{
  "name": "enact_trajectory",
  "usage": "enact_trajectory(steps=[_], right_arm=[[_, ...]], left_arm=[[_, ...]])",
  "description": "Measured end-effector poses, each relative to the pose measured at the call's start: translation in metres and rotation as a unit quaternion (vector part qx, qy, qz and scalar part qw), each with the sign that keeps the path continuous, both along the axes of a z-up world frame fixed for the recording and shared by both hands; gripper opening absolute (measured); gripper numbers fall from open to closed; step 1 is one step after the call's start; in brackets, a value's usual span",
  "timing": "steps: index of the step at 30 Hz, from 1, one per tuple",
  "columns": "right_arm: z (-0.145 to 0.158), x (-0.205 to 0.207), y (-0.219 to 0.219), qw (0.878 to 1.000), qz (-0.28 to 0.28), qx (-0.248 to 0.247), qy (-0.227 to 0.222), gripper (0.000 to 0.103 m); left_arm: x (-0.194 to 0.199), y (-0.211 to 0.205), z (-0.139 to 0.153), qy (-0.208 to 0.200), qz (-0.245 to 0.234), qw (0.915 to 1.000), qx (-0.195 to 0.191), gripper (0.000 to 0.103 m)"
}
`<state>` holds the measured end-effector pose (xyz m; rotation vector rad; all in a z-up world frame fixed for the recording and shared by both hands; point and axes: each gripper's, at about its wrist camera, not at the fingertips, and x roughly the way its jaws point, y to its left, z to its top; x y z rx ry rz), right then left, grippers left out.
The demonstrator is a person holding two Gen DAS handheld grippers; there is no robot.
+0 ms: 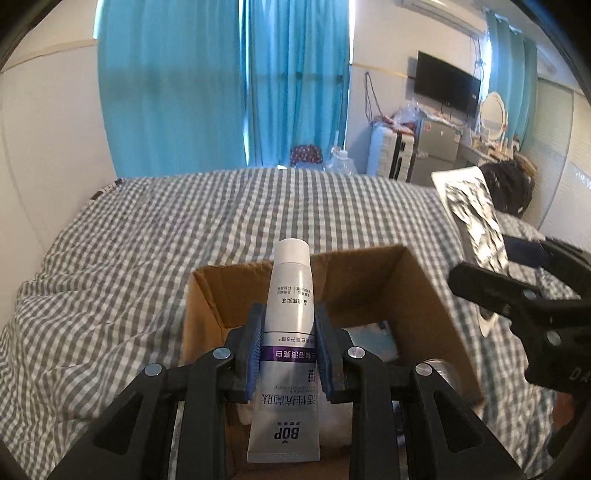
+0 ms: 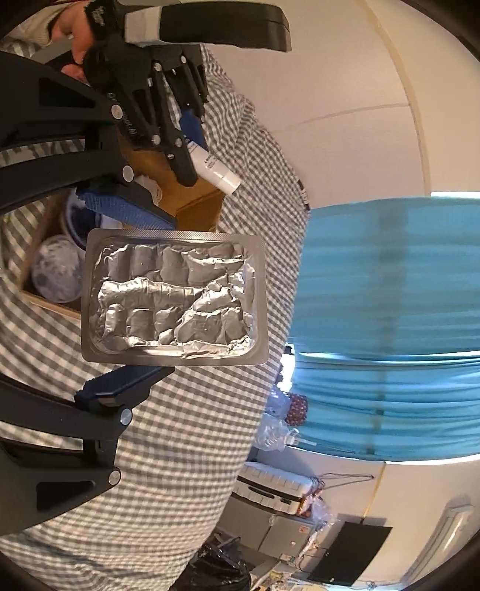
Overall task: Organize objects
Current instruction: 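Place the BOP tube and foil tray into the box and open both tools, then grasp the white figurine with the left tool while the right tool grasps the grey-green hanger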
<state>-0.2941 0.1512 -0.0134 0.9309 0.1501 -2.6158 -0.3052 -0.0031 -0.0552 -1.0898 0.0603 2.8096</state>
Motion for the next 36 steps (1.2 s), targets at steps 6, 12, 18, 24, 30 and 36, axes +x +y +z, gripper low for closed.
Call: enact_trajectory(steps=[6,12,18,24,30,36], right_arm=[[-0.032,-0.028,-0.009,0.999,0.003,-0.001,-0.032,0.069],[-0.045,-0.033,-0.019,0.999,0.012,-0.008,-0.043,0.069],[-0.036,-0.017,-0.022,0.999,0.014,-0.014,-0.033,0.069],[-0.002,0.014,-0.002,1.0,0.005,-0.025,-0.012,0.083],[0.04,0.058,0.008,1.0,0.001,-0.009,0.02,0.085],[0.069,0.107,0.017,0.999,-0.005,0.007,0.052,0.088]], left_arm=[[-0.013,-0.001,-0.024,-0.02,-0.003,0.9998,-0.003,0.026],[-0.011,0.006,-0.031,-0.027,-0.012,0.9995,-0.009,0.026],[0.007,0.003,-0.019,-0.03,0.001,0.9995,-0.002,0.03],[0.044,-0.006,0.016,0.012,0.031,0.9994,0.008,0.075],[0.081,-0.011,0.047,0.028,0.034,0.999,0.004,0.075],[0.126,-0.011,0.057,0.042,0.037,0.9984,-0.003,0.075]])
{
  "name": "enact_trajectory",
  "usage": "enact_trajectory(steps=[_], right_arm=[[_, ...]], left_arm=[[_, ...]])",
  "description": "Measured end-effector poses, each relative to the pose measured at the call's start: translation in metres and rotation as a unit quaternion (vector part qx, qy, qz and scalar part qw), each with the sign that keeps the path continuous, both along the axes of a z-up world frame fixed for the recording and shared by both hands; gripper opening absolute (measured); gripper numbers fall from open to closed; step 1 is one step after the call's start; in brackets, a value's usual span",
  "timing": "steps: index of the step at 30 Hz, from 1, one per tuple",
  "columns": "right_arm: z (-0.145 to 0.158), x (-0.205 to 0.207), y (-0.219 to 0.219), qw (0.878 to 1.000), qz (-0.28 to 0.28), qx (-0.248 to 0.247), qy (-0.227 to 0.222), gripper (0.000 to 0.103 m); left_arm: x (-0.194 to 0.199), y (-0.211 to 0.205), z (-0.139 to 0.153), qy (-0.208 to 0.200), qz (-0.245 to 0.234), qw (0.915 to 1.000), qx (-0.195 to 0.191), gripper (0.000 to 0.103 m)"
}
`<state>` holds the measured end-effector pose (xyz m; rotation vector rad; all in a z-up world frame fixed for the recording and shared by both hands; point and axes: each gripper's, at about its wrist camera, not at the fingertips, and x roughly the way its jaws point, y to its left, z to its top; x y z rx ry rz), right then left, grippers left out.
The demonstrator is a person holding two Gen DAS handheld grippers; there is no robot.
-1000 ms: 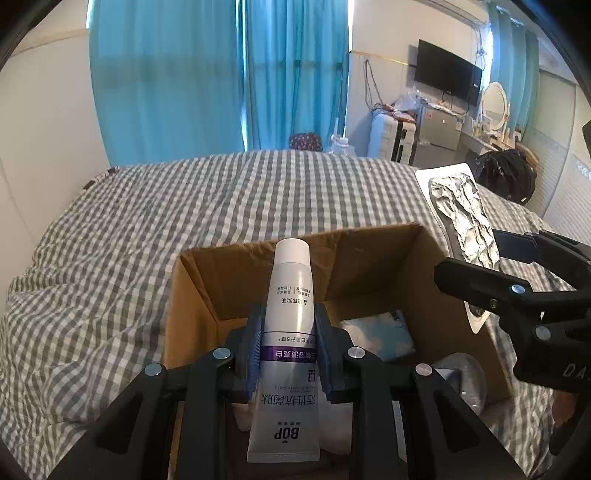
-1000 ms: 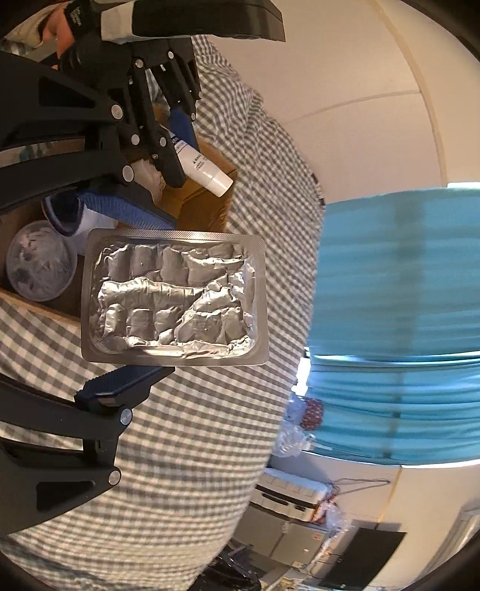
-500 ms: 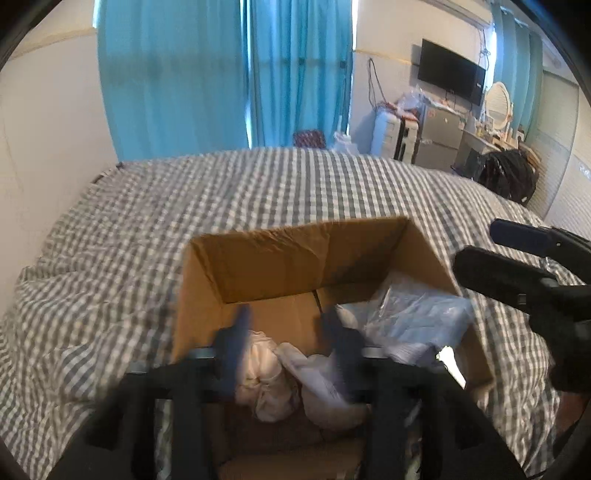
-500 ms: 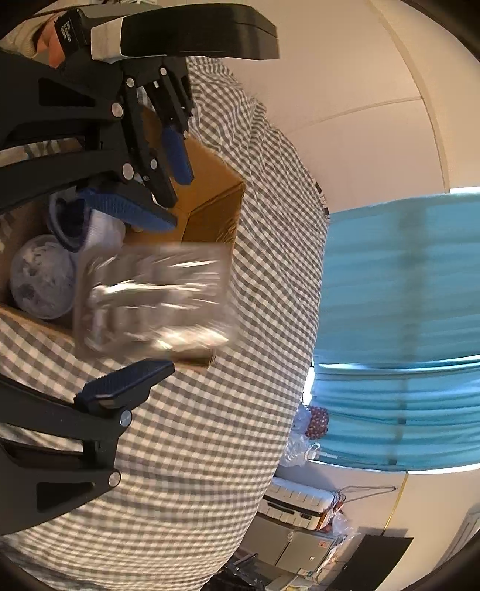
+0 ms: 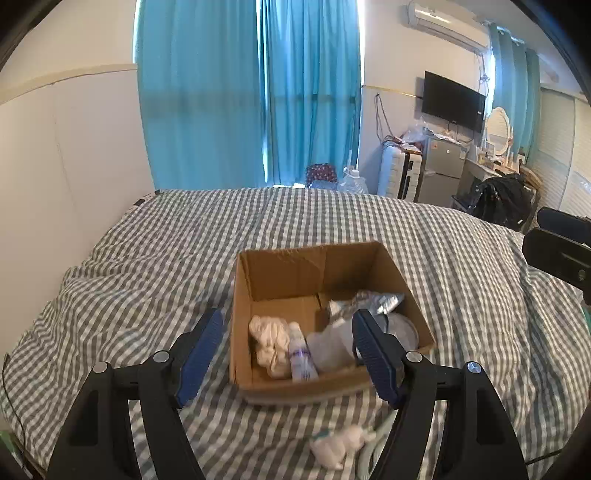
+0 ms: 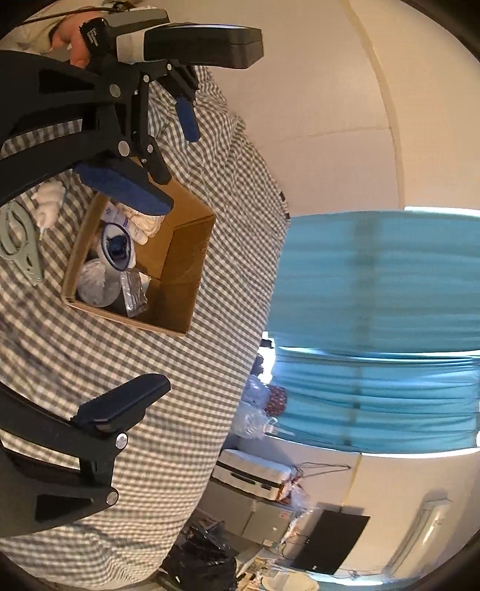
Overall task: Organize objects
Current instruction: 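Grasp the white figurine with the left tool while the right tool grasps the grey-green hanger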
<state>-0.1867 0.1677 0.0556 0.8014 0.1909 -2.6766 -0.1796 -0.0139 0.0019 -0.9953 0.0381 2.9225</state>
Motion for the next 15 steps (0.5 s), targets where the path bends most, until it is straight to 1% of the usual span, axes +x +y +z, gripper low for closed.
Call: enact_trajectory(steps=[4,6,9,10,11,12,14,15], right_arm=[[0.001,0.023,0.001,1.0,-0.004,0.018,0.002,0.088],[-0.006,0.037,-0.002,1.0,-0.007,0.023,0.004,0.089],[-0.022,0.05,-0.003,1.0,-0.012,0.024,-0.005,0.09],[-0.029,0.053,-0.004,1.0,-0.014,0.023,-0.009,0.09],[-0.038,0.056,-0.004,0.999,-0.017,0.023,-0.017,0.09],[-0.045,0.058,-0.005,0.999,-0.018,0.022,-0.024,0.09],[-0.066,0.057,-0.006,0.999,-0.019,0.017,-0.046,0.09],[-0.073,0.056,-0.006,0.998,-0.021,0.017,-0.051,0.091]], left_arm=[[0.023,-0.008,-0.01,-0.005,0.005,1.0,0.002,0.076],[0.033,-0.012,-0.019,-0.01,0.008,0.9999,0.005,0.076],[0.045,-0.016,-0.035,-0.012,0.002,0.9999,0.005,0.076],[0.048,-0.016,-0.04,-0.014,-0.002,0.9999,0.005,0.079],[0.05,-0.017,-0.047,-0.018,-0.004,0.9998,0.006,0.088],[0.052,-0.018,-0.055,-0.019,0.0,0.9998,0.009,0.091],[0.056,-0.02,-0.068,-0.02,0.004,0.9996,0.021,0.093],[0.056,-0.02,-0.078,-0.027,0.003,0.9992,0.031,0.093]])
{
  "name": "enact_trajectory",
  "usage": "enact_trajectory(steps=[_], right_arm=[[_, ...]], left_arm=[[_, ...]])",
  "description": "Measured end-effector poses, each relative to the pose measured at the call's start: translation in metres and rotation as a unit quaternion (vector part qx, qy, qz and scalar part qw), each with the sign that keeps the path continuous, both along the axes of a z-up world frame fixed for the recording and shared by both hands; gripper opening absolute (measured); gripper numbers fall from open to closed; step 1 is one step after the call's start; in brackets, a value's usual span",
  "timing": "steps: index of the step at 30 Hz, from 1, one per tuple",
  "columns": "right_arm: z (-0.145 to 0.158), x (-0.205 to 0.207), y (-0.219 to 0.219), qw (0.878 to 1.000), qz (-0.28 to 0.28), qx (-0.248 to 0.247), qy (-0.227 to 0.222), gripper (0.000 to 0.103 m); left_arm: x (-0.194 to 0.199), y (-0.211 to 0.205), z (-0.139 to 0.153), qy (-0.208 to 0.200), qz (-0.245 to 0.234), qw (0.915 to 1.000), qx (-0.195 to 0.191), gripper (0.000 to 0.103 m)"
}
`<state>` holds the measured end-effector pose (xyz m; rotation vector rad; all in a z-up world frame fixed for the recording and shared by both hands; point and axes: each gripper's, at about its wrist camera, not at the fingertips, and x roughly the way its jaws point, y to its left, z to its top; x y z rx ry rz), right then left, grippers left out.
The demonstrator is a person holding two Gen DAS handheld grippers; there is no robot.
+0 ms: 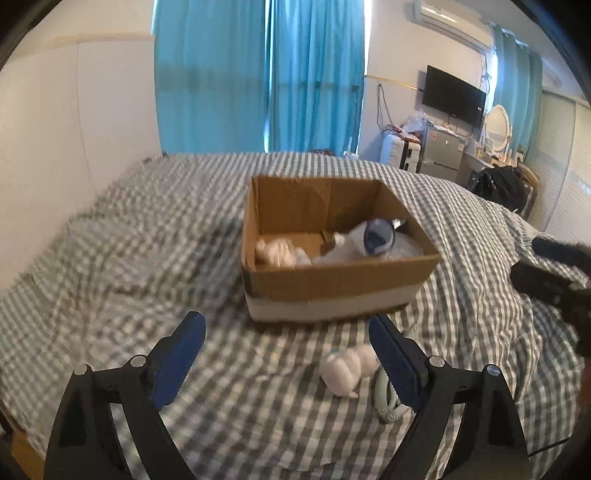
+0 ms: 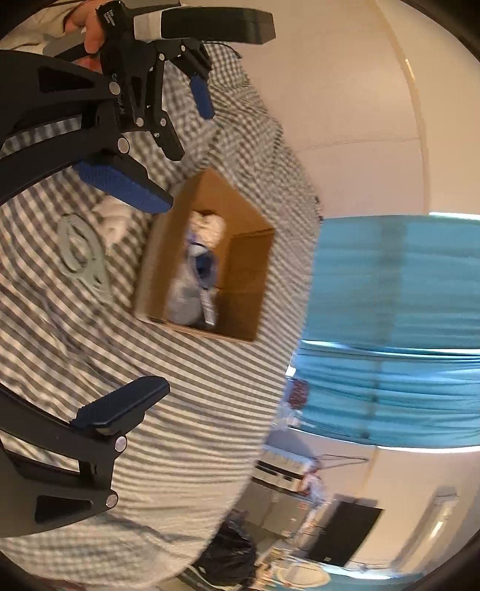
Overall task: Organize objects
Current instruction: 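Grasp the white figurine with the left tool while the right tool grasps the grey-green hanger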
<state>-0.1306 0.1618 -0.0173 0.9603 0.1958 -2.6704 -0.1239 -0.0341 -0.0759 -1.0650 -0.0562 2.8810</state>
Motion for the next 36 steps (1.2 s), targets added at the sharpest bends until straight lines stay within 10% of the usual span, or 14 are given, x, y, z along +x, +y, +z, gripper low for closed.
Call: enact_trajectory(steps=[16,22,25,36], right_arm=[[-0.132,-0.032,0.035,0.993,-0.072,-0.01,-0.094,0.103],[-0.142,-0.037,0.045,0.99,-0.091,-0.017,-0.11,0.103],[-0.145,-0.038,0.044,0.988,-0.093,-0.012,-0.121,0.103],[-0.128,-0.022,0.014,0.991,-0.08,0.013,-0.108,0.103]], left_arm=[[-0.029,0.052,-0.099,-0.062,-0.065,0.9945,-0.055,0.093],[-0.045,0.058,-0.106,-0.063,-0.071,0.9943,-0.049,0.092],[-0.044,0.06,-0.106,-0.068,-0.102,0.9919,-0.034,0.064],[-0.014,0.027,-0.081,-0.072,-0.03,0.9947,-0.067,0.064]])
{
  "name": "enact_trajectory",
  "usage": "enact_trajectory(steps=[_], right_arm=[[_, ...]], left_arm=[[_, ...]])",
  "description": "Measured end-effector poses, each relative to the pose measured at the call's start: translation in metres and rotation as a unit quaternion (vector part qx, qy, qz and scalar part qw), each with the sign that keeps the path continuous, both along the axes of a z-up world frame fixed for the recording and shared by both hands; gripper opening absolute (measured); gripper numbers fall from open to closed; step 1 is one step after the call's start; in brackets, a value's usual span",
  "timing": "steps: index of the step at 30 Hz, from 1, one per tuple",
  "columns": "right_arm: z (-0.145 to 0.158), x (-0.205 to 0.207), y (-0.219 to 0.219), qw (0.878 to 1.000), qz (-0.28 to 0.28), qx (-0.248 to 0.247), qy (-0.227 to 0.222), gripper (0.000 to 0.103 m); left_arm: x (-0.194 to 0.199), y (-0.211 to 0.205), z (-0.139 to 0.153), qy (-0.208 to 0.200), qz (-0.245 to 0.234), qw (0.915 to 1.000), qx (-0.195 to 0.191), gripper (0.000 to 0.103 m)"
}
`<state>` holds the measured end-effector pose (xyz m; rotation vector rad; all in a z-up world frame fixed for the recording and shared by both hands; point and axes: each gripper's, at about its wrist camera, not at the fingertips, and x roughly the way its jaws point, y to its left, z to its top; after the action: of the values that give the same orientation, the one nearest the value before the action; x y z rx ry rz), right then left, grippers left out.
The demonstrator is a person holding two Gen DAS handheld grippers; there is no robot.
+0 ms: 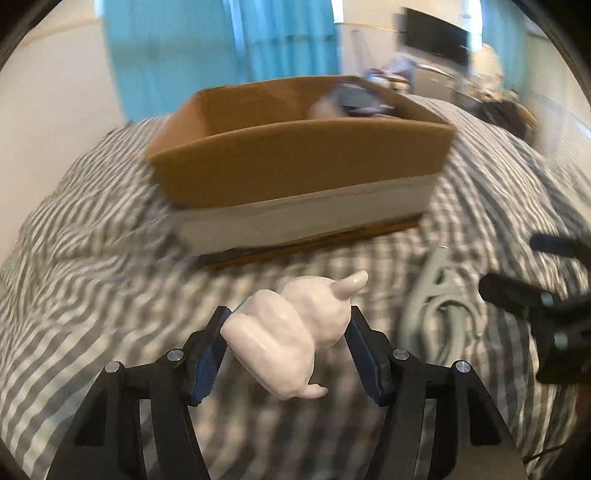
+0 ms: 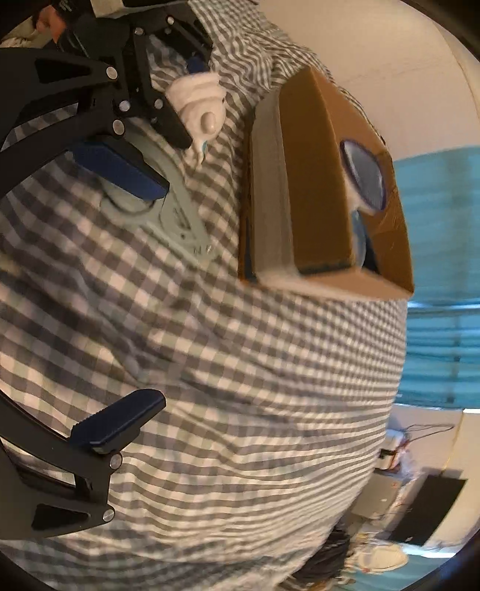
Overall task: Organize objects
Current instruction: 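Grasp the white figurine with the left tool while the right tool grasps the grey-green hanger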
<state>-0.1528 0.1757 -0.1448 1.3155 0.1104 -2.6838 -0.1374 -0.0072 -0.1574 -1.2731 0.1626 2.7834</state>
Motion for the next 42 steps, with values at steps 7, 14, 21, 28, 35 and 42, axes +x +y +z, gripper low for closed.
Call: enact_trajectory(steps=[7,14,21,28,35,42], right_arm=[[-0.007,0.004,-0.053,0.999,0.041,0.009,-0.021,0.103],[-0.042,-0.018,-0.077,0.997,0.036,0.002,-0.071,0.102],[-0.047,-0.011,-0.079,0.997,0.06,0.009,-0.058,0.084],[-0.032,0.012,-0.064,0.996,0.077,-0.003,-0.051,0.06],[-0.015,0.038,-0.037,0.996,0.078,-0.029,-0.035,0.024],[-0.007,0.053,-0.031,0.996,0.085,-0.033,-0.027,0.019]], left_arm=[[0.021,-0.035,0.015,0.029,0.055,0.9981,0.004,0.064],[0.01,-0.055,0.01,0.02,0.074,0.9964,0.035,0.064],[0.012,-0.04,0.006,0.012,0.052,0.9982,0.027,0.064],[0.024,-0.02,0.004,0.004,0.032,0.9993,0.019,0.064],[0.033,-0.015,0.004,-0.01,0.038,0.9987,0.03,0.064],[0.044,-0.016,0.016,-0.001,0.048,0.9981,0.037,0.064]])
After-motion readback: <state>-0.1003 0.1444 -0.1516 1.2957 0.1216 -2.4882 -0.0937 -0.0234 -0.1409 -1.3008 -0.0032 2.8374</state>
